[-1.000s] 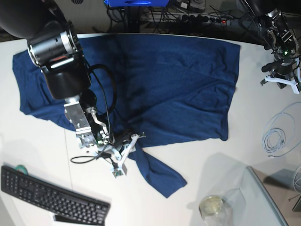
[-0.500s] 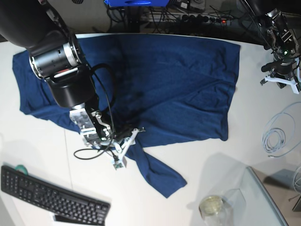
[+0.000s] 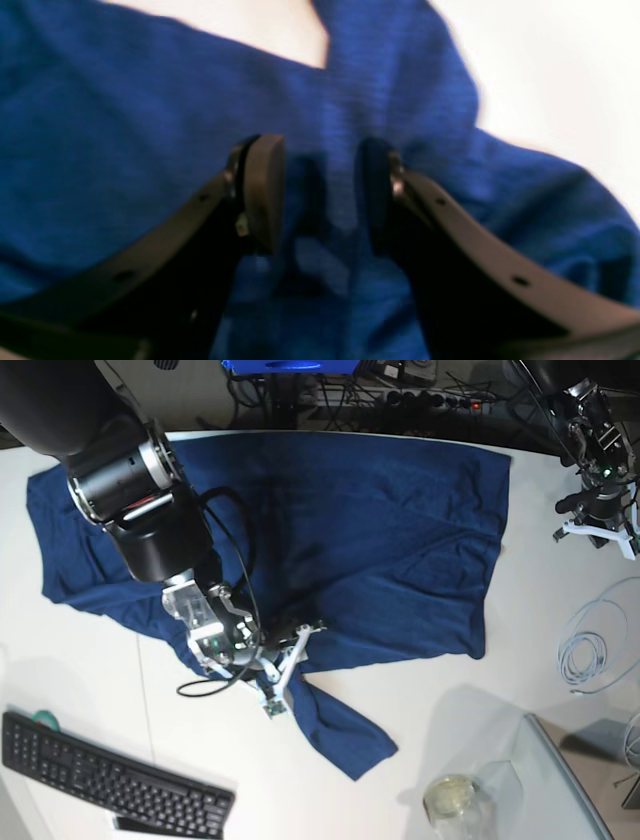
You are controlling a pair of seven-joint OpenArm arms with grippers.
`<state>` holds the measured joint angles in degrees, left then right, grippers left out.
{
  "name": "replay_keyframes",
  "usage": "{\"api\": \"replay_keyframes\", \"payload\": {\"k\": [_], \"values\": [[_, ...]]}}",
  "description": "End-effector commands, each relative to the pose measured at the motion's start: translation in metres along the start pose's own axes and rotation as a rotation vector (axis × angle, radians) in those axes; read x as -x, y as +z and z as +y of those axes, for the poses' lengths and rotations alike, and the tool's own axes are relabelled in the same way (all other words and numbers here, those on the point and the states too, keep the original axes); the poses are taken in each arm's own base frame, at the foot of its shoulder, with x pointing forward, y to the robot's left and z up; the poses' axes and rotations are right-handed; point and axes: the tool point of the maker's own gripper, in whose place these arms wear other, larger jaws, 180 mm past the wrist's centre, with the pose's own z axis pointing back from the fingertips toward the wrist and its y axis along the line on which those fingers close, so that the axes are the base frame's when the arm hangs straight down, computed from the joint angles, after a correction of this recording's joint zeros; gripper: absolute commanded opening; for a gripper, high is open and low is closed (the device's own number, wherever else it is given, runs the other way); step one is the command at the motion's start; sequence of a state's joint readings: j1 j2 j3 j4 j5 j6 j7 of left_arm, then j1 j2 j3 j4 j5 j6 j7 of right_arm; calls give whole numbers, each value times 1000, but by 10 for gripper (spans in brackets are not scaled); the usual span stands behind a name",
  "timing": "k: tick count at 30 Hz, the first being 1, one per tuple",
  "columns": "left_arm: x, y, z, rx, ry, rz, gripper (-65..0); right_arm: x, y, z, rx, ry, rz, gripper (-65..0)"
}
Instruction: Layout the t-shirt on the table in an organized manner, then fold the t-shirt properly
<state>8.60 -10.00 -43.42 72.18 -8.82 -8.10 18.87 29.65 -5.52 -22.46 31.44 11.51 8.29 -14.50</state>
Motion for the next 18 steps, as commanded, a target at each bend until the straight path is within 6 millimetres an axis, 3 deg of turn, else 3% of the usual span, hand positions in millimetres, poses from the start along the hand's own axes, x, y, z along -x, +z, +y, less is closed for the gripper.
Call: {"api": "replay_keyframes", "payload": {"k": [1, 12, 13, 16, 18], "values": [[-19, 0, 8, -14, -10, -51, -650, -35, 3, 0, 0, 4, -79, -414], [-19, 0, 8, -15, -9, -52, -650, -33, 3, 0, 0, 6, -76, -417], [-19, 0, 8, -15, -9, -52, -650, -33, 3, 0, 0, 6, -76, -432], [-19, 0, 8, -15, -9, -52, -650, -34, 3, -1, 2, 9, -75, -576], [-19, 0, 8, -14, -10, -51, -650, -34, 3, 0, 2, 12, -76, -630]]}}
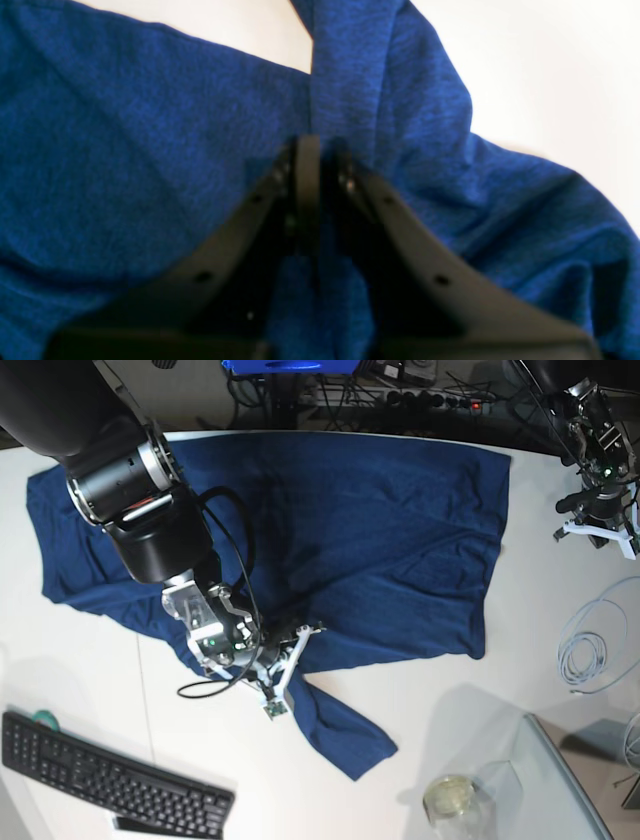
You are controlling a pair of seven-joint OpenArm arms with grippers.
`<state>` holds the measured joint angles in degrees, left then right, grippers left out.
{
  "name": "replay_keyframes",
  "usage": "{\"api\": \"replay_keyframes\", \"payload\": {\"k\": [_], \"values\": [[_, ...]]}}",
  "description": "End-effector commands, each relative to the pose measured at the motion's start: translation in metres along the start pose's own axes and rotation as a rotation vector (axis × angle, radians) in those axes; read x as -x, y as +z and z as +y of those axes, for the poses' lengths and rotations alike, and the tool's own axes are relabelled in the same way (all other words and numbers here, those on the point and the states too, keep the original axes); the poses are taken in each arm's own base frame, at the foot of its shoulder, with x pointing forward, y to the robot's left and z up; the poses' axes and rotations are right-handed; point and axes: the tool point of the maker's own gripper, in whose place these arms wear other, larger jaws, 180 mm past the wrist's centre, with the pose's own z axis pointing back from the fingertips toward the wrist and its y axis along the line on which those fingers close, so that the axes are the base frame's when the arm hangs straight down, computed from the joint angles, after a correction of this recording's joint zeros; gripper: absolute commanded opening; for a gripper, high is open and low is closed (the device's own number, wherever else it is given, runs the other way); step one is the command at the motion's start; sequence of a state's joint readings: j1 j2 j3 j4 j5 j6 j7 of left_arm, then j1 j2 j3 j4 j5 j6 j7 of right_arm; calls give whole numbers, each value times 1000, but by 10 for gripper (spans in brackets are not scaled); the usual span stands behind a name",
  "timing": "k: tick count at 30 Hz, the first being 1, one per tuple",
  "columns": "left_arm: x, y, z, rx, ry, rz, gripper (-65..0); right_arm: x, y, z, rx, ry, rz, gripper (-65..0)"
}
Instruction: Layout the t-shirt on the table in an organized manner, then fold the t-shirt properly
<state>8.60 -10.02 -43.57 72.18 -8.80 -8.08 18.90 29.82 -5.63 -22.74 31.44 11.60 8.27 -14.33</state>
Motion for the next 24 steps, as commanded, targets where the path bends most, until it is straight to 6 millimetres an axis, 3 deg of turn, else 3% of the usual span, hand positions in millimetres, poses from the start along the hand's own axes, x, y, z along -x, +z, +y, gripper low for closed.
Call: {"api": "replay_keyframes", "payload": {"k": [1, 11, 13, 17, 19, 24], "values": [[-19, 0, 6, -11, -11, -51, -650, -32, 3, -2, 4, 8, -70, -639], [-22, 0, 11, -17, -19, -55, -650, -50, 14, 13, -22, 10, -144, -633], [-22, 0, 11, -18, -20, -56, -650, -50, 14, 11, -21, 11, -144, -593], [-22, 0, 11, -18, -20, -56, -650, -51, 16, -3, 2, 18, -143, -416], [-22, 0, 10, -15, -22, -55, -650, -47, 14, -5, 7, 16, -129, -365], [-22, -1, 9, -11, -19, -55, -650, -31, 7, -24, 38, 6, -58, -405]]}}
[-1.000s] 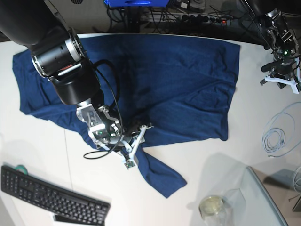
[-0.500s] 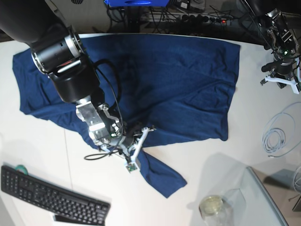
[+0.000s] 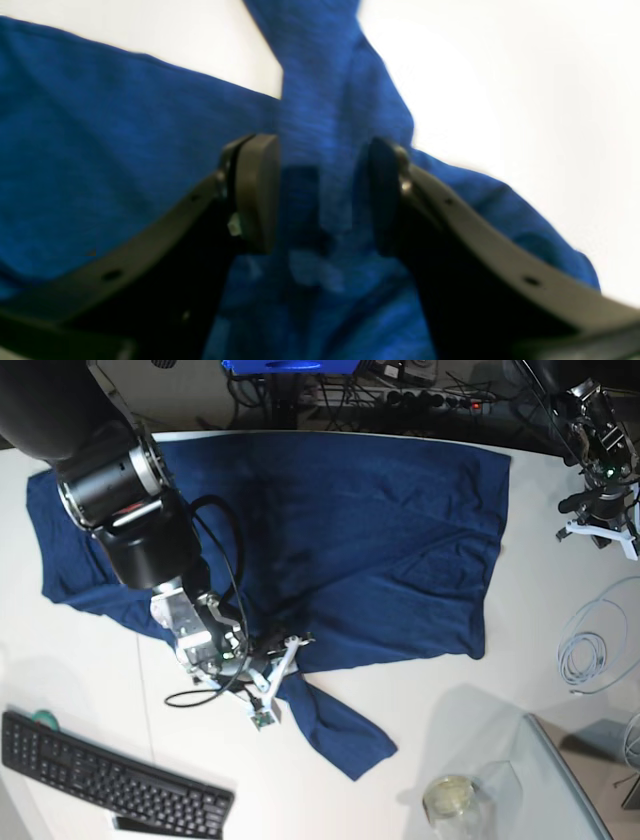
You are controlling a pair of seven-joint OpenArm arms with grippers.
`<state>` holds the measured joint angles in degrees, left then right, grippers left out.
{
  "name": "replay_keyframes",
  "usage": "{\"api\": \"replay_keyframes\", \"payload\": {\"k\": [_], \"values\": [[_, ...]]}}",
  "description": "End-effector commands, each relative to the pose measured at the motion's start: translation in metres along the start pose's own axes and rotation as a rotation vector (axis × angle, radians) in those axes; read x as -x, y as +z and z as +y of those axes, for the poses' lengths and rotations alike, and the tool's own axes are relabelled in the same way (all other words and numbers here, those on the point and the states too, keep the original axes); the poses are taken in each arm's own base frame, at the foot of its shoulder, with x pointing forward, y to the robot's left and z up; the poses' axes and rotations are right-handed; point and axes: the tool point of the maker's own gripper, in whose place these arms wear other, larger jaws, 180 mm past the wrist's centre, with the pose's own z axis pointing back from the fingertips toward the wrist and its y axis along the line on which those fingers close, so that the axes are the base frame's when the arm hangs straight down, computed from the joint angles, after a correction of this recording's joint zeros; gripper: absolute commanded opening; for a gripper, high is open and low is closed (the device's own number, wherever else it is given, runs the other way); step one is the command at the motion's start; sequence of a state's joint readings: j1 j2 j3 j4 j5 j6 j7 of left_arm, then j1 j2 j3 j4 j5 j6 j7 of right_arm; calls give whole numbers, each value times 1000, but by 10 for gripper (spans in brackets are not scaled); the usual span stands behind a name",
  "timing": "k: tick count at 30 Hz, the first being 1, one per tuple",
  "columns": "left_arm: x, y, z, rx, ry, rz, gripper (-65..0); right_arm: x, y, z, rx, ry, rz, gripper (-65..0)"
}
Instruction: Layout the t-shirt on the table in an organized manner, then fold the t-shirt properly
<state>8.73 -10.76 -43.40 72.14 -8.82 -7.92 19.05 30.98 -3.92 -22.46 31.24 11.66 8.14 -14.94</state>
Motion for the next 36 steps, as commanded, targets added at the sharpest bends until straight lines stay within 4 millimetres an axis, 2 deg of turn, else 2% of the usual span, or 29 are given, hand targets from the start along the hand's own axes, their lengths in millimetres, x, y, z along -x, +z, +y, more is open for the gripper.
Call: {"api": "replay_keyframes", "payload": {"k": [1, 13, 15, 19, 22, 27, 31, 36], "values": [[-19, 0, 4, -5, -9, -53, -650, -27, 3, -2, 3, 3, -58, -420], [-19, 0, 5, -6, -13, -53, -650, -24, 2, 0, -1, 0, -50, -506], [-19, 0, 5, -6, -13, -53, -650, -24, 2, 1, -3, 1, -48, -537], [-19, 0, 5, -6, -13, -53, -650, -24, 2, 1, -4, -3, -48, -644], [-19, 0, 5, -6, -13, -53, -650, -27, 1, 11, -19, -5, -52, -647], [-19, 0, 7, -12, -9, -54, -650, -29, 1, 14, -24, -5, -56, -647], [-22, 0, 10, -16, -15, -59, -650, -24, 1, 23, -40, -4, -28, -648], [-15, -5, 16, -22, -12, -31, -650, -37, 21, 43, -76, 12, -85, -648]]}}
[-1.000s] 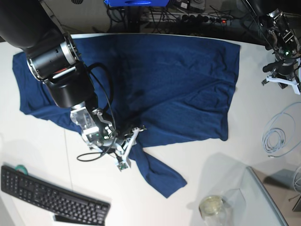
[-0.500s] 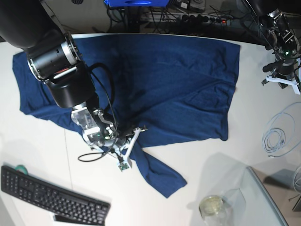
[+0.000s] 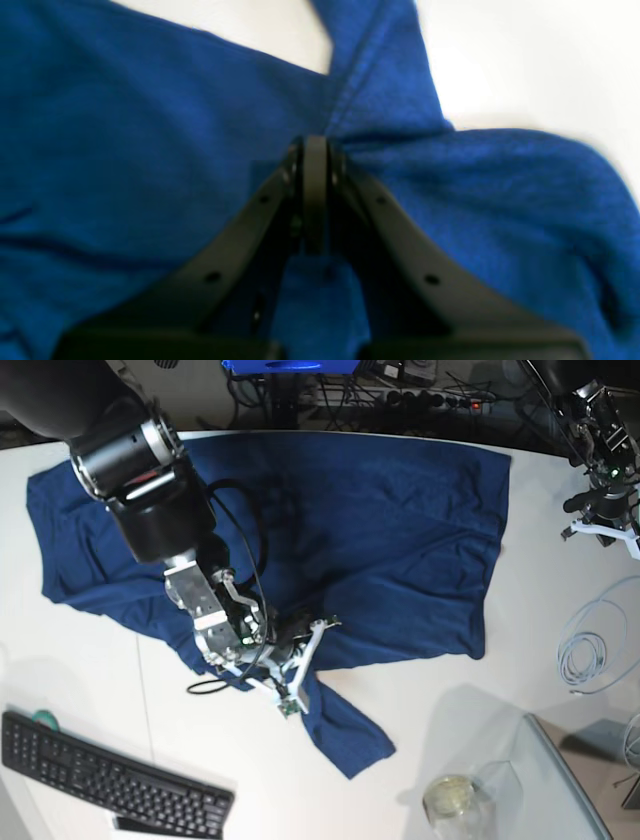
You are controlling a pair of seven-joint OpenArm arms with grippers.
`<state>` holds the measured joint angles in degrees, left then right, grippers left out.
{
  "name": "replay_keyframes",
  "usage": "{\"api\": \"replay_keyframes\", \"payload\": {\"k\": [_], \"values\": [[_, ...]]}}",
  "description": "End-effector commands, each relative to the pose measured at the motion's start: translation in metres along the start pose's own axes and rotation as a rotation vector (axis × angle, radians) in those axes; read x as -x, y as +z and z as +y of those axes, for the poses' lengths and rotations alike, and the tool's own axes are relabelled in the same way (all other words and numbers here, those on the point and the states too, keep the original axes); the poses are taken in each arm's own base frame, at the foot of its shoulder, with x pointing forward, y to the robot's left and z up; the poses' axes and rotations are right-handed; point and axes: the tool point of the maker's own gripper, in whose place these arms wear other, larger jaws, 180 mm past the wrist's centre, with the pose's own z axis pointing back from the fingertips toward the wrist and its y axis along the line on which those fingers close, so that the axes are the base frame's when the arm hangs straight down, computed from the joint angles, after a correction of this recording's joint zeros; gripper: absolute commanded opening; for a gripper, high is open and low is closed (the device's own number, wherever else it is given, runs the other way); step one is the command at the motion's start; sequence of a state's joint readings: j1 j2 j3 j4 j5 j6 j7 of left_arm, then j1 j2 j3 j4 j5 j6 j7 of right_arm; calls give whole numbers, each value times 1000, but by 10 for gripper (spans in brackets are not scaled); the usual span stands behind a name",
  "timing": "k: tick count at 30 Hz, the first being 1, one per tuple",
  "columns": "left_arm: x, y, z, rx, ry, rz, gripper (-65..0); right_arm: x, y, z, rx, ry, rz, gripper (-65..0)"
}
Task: Layout the t-shirt on the table in an organized manner, then fold the t-shirt properly
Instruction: 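Drag the held hem with the right gripper toward the sleeve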
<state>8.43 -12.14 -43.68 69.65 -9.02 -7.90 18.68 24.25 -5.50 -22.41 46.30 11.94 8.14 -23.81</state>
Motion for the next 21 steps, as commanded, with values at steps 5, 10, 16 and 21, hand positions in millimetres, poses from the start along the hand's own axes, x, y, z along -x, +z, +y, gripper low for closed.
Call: {"api": "replay_keyframes", "payload": {"k": [5, 10, 16, 21], "values": [[-8, -4, 10, -13, -4, -17, -650, -39, 25, 15, -24, 25, -122, -648], [-11, -4, 8, -10, -4, -26, -650, -36, 41, 21, -34, 35, -135, -648], [-11, -4, 7, -7, -8, -28, -650, -18, 54, 29, -47, 37, -143, -648], [-10, -5, 7, -7, -7, -25, -650, 19, 52, 35, -57, 11, -88, -647]]}}
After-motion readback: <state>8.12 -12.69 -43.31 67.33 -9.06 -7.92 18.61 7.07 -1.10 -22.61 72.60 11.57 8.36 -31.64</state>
